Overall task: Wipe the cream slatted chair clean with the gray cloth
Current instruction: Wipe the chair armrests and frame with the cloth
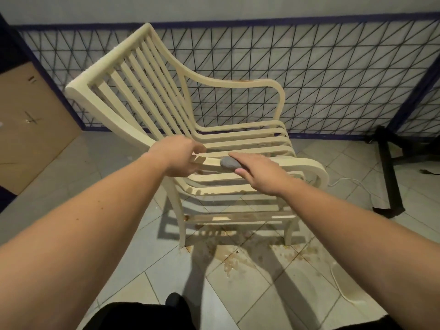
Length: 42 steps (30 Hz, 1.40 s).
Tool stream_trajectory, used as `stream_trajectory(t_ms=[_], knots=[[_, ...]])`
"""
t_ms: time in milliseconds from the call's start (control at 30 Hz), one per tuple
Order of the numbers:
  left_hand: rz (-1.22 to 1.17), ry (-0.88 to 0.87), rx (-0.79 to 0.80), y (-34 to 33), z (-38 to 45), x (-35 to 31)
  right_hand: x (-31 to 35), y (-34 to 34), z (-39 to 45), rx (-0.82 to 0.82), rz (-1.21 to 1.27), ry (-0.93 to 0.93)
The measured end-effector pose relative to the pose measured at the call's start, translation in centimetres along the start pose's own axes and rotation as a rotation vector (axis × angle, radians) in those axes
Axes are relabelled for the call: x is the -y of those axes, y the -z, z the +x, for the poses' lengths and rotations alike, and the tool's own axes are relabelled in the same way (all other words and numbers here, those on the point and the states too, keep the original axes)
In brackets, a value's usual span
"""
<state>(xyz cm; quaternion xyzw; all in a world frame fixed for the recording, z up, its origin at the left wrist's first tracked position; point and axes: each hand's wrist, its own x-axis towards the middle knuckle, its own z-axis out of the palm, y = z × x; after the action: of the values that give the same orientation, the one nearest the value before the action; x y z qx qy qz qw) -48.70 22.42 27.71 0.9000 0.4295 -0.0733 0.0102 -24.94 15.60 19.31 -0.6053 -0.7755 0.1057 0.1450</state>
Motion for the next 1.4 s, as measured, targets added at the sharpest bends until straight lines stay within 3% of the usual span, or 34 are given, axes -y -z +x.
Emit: stream_trajectory(t_ms=[100,200,300,400,533,733,967,1100,1233,1400], knots=[[0.169,0.008,0.017,0.7,-1.1,2.0,-1.6,0.7,-0.3,-0.134,0.169,-0.118],[0.202,0.056,0.032,0.9,-1.5,3.0,-0.4,0.4,0.8,-0.128,0.085,-0.252],[0.231,0.054,0.010,0.9,-1.5,3.0,2.9,-1.3,2.7,-0.072,0.024,-0.135],[0.233,0.058,-0.014,0.6,-1.4,3.0,4.9,-3.5,3.6,-0.152,0.067,0.056],[0.213,0.058,-0.028,0.5,-1.1,3.3,1.8,-3.4,1.7,-0.170,0.055,0.159],[0.166,0.064,-0.052,0.1,-1.0,2.8,-3.1,-0.7,-2.6,-0.242,0.061,0.082],[0.146,0.041,-0.114,-0.5,-1.5,0.5,2.5,-1.0,0.2,-0.078,0.034,0.202],[0.154,0.030,-0.153,-0.9,-1.7,0.0,5.7,-3.3,1.8,-0.186,0.165,0.187],[0.132,0.031,-0.121,-0.6,-1.7,0.4,2.9,-3.0,-0.2,-0.286,0.138,0.175],[0.159,0.026,-0.073,0.4,-1.6,0.6,0.7,-1.4,-1.8,-0.274,0.108,0.112]])
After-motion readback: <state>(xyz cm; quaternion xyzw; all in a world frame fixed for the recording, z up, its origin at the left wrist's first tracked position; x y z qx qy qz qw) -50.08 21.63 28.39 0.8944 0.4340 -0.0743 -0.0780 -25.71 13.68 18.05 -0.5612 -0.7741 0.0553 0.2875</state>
